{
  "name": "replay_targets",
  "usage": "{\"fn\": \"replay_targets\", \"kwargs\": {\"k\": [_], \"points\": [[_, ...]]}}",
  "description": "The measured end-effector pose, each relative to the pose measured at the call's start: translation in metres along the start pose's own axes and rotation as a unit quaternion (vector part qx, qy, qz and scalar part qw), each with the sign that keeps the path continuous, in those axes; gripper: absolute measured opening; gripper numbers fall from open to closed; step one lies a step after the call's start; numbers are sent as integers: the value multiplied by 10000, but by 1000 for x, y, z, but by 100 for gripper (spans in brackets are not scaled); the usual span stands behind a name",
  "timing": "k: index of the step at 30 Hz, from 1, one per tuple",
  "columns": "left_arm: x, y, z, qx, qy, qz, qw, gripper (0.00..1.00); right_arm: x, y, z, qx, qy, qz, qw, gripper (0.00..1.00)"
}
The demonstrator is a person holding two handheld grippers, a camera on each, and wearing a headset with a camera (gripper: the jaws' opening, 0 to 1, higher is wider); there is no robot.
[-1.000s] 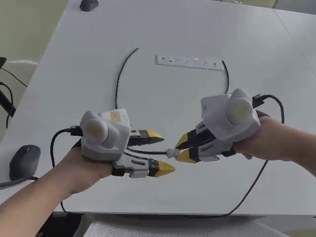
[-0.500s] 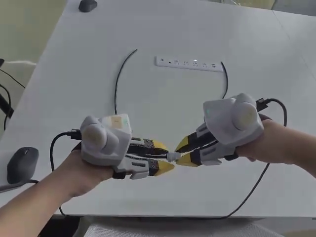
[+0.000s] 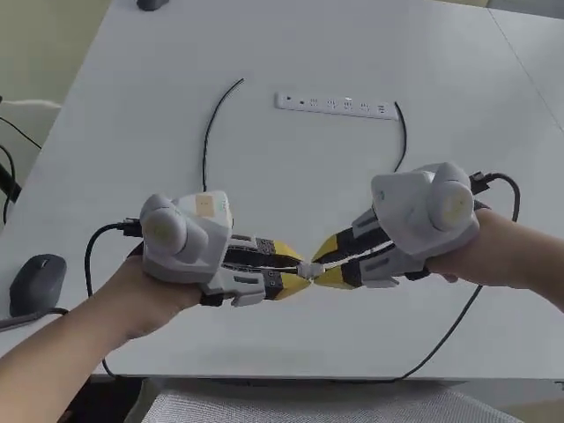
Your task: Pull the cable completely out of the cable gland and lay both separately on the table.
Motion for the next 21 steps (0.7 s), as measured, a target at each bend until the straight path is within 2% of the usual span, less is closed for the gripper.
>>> {"fn": "replay_targets", "kwargs": {"k": [6, 10, 14, 21], "points": [[0, -1, -1, -100, -31, 69, 9999, 16, 2, 1, 2, 58, -114, -29, 9999, 6], [1, -2, -2, 72, -106, 83, 9999, 15, 4, 3, 4, 10, -268, -93, 9996, 7], [0, -2, -3, 94, -80, 27, 9999, 15, 4, 4, 3, 85, -302, -49, 9995, 7], [2, -5, -6, 275, -70, -29, 9996, 15, 5, 4, 3, -95, -491, -109, 9987, 8]]}}
Point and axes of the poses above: the centre of the closed fingertips' face, and the gripper's own axes: x roughly backward along the fingers, y roughly to its left, z roughly out of its underside, the point moved 9 cm from there along x, roughly backward along the fingers, and after that the axes turned 9 degrees about -x, right-handed, at the moved point
